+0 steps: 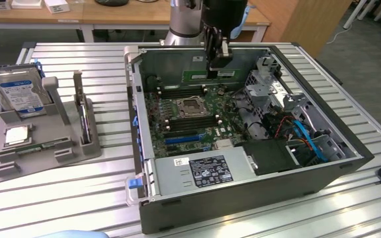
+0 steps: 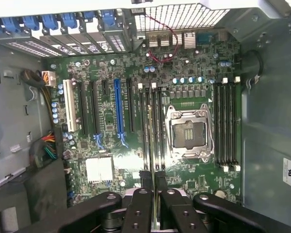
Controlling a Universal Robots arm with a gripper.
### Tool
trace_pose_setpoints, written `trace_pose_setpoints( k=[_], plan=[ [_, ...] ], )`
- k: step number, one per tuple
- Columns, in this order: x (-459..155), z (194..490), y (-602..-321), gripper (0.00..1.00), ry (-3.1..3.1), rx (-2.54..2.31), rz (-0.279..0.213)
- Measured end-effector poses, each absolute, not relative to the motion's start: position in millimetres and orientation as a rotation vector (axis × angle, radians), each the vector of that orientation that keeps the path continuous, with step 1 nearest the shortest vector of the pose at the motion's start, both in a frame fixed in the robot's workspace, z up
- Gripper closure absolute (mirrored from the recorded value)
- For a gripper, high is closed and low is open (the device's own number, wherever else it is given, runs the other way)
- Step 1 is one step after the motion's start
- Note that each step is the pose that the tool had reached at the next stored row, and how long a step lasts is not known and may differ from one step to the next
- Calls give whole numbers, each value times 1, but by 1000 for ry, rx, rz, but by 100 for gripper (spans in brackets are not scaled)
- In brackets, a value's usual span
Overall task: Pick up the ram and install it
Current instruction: 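Insert the ram into the slot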
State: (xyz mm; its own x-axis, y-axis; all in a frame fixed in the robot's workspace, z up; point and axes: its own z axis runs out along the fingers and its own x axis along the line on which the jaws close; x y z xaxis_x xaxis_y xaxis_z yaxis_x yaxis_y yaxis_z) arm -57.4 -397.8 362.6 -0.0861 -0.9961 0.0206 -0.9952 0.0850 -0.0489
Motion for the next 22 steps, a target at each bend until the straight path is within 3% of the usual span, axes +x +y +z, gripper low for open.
trace_pose_setpoints(
  k=[22],
  plan=[
    [-57, 329, -398, 87, 2305, -2117, -92]
  ],
)
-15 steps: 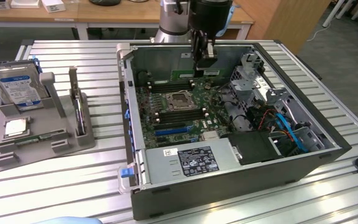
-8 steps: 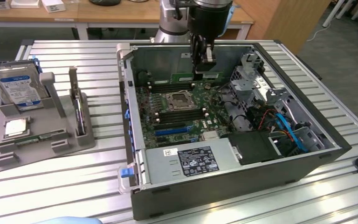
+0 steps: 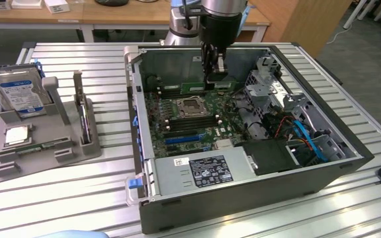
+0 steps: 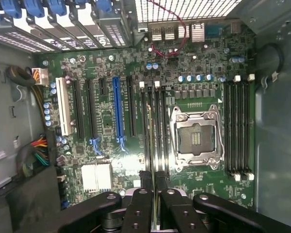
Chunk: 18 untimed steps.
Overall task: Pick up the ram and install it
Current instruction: 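Insert the ram into the slot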
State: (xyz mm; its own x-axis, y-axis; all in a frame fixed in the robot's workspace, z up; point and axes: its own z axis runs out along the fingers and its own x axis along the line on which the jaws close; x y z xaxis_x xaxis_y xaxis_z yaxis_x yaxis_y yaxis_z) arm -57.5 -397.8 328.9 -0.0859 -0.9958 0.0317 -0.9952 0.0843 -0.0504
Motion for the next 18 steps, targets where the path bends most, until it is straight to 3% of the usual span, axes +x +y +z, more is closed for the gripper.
trace_pose_setpoints(
  k=[18],
  plan=[
    [-58, 304, -398, 87, 2304, -2116, -97]
  ],
)
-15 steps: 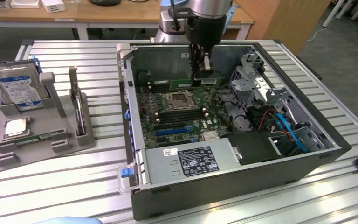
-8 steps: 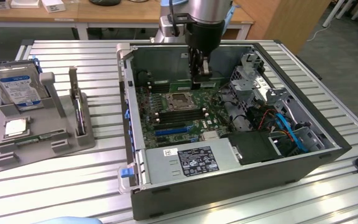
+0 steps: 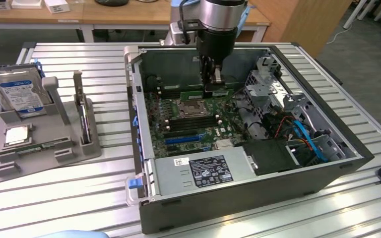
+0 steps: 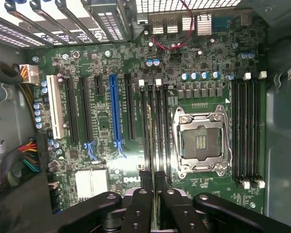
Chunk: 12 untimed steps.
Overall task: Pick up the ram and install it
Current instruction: 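Insert the ram into the slot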
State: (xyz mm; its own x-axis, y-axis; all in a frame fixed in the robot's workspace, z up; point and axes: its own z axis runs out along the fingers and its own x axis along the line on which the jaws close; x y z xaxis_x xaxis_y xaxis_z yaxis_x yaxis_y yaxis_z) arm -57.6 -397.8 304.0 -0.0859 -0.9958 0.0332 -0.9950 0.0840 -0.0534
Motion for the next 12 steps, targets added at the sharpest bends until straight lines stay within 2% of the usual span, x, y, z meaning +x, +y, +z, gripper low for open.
trace_pose_setpoints(
  k=[12],
  plan=[
    [-61, 293, -398, 87, 2296, -2108, -112]
  ],
)
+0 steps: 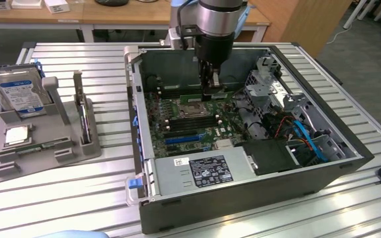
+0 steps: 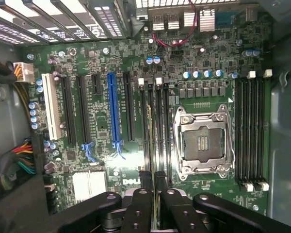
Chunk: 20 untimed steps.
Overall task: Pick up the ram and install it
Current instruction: 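Insert the ram into the slot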
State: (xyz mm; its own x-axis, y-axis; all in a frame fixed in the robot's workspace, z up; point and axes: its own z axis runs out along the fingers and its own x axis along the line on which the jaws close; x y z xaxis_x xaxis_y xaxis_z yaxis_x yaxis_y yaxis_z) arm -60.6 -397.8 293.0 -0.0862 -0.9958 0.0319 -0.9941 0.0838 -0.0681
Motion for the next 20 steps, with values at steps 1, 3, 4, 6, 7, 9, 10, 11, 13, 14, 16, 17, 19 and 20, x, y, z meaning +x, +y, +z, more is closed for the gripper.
trace_pose_setpoints(
  k=[1, 3, 4, 6, 7, 9, 10, 11, 13, 14, 16, 17, 19, 20],
  plan=[
    [-61, 291, -398, 87, 2295, -2107, -114],
    [-62, 288, -398, 87, 2293, -2106, -117],
    [-63, 286, -398, 87, 2293, -2105, -118],
    [-65, 283, -398, 87, 2291, -2104, -120],
    [-66, 282, -398, 87, 2291, -2103, -121],
    [-68, 279, -398, 87, 2291, -2103, -121],
    [-69, 278, -398, 87, 2291, -2103, -122],
    [-69, 277, -398, 87, 2291, -2103, -122],
    [-71, 275, -398, 87, 2291, -2103, -122],
    [-72, 275, -398, 87, 2291, -2103, -122],
    [-73, 273, -398, 87, 2291, -2103, -123],
    [-74, 272, -398, 87, 2291, -2103, -123],
    [-74, 270, -398, 87, 2290, -2103, -123],
    [-74, 270, -398, 87, 2290, -2103, -123]
  ],
)
